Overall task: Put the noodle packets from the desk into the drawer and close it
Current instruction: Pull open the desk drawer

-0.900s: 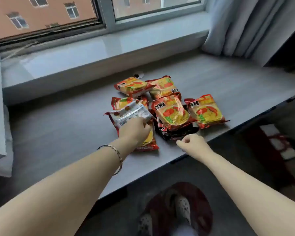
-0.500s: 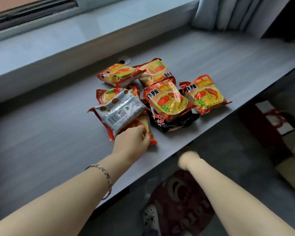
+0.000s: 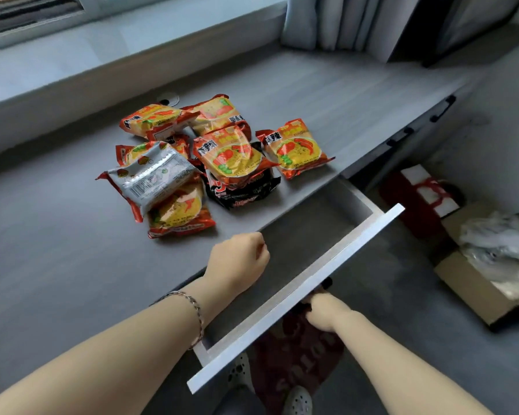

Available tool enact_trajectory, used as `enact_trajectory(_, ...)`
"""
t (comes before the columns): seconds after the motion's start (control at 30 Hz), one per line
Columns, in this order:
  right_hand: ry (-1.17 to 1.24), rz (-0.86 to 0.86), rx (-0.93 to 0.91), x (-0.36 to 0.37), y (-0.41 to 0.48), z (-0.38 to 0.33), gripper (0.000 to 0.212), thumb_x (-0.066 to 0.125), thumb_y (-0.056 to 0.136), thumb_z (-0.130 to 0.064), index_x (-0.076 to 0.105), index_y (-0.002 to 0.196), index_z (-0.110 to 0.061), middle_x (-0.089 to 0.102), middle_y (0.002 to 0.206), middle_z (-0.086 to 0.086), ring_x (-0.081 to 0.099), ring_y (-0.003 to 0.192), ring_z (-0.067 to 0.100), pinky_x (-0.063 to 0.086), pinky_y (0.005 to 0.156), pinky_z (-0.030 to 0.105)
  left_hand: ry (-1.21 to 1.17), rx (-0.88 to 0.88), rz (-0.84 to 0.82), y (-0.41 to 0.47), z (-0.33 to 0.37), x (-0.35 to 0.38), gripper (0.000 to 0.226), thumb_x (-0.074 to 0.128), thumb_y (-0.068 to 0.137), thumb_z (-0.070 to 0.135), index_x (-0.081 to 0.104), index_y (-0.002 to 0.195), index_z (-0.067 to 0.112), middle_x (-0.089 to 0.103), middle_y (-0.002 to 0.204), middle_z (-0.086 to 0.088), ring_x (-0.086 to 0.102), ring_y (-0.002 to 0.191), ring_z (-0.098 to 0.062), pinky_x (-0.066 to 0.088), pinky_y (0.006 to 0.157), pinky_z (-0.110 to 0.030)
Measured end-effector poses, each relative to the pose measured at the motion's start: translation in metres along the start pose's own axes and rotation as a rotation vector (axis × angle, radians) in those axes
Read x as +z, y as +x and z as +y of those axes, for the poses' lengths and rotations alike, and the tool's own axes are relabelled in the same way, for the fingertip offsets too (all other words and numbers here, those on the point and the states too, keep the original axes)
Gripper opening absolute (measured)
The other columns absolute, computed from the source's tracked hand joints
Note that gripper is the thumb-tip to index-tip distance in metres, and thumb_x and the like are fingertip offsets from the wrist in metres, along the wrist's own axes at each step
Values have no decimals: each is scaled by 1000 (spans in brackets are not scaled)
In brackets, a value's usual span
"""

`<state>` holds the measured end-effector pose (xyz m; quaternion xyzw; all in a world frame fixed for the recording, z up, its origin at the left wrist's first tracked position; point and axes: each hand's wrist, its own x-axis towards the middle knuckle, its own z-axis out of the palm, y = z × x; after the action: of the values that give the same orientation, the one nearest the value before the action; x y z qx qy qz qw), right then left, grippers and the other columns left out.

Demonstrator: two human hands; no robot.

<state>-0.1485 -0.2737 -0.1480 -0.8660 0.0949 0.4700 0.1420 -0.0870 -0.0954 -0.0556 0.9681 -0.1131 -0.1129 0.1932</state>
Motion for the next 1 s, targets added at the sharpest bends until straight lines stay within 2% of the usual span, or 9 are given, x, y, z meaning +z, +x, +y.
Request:
enact_trajectory(0.07,123,-31,12,10,-18,27,40,45,84,-19,58,122,-15,56,131,8,53,119,27,44,97,28,9,-5,-29,-11,18,11,24,44,94,28,63,99,16,70,101,-3,63,95,-27,44,72,-31)
enact_trajectory(0.1,233,4,33,12,-29,39,28,44,84,-14,64,103,-11,61,118,11,56,108,26,44,88,25,12,-13,-47,-17,25,17,24,43,93,28,63,98,16,70,100,-2,63,94,-27,44,72,-31)
enact_trajectory(0.17,521,189,128,15,-49,59,18,43,83,-6,54,70,-9,58,91,13,52,84,25,39,71,25,15,-48,-90,-30,38,28,23,43,93,27,62,95,14,70,99,-4,63,92,-28,45,72,-31)
enact_trajectory(0.23,721,503,263,14,-61,71,13,45,84,-5,57,89,-1,57,102,17,52,88,31,43,73,32,9,-92,-123,-42,47,38,23,43,92,25,62,92,13,70,97,-6,63,91,-31,44,71,-30)
enact_trajectory(0.33,287,791,128,19,-81,70,47,48,87,-13,40,132,-5,39,141,14,40,128,31,36,107,41,-4,-133,-125,-58,59,49,23,43,91,23,62,93,11,70,97,-7,62,91,-32,44,71,-30)
enact_trajectory(0.43,-184,573,-196,33,-76,66,41,37,94,-22,43,133,-11,38,146,9,29,139,24,12,119,38,-21,-162,-94,-72,66,55,23,44,91,24,63,92,11,70,95,-6,63,89,-31,43,70,-30)
enact_trajectory(0.57,-297,433,-146,36,-73,66,41,33,90,-26,62,113,-10,59,123,8,47,121,24,19,116,35,-10,-168,-63,-86,69,54,22,45,90,23,63,89,10,69,90,-6,62,86,-31,42,67,-29)
enact_trajectory(0.77,-364,300,-62,37,-83,84,35,41,84,-24,62,111,-15,60,120,3,46,120,22,33,104,36,18,-179,-45,-105,77,51,21,46,90,23,63,89,11,69,89,-5,62,85,-30,41,66,-28)
enact_trajectory(1.0,-357,177,70,47,-94,109,30,42,88,-19,58,113,-13,60,125,7,47,123,23,28,107,38,55,-196,-65,-114,86,50,21,45,91,23,64,91,13,69,92,-4,61,85,-28,39,67,-27)
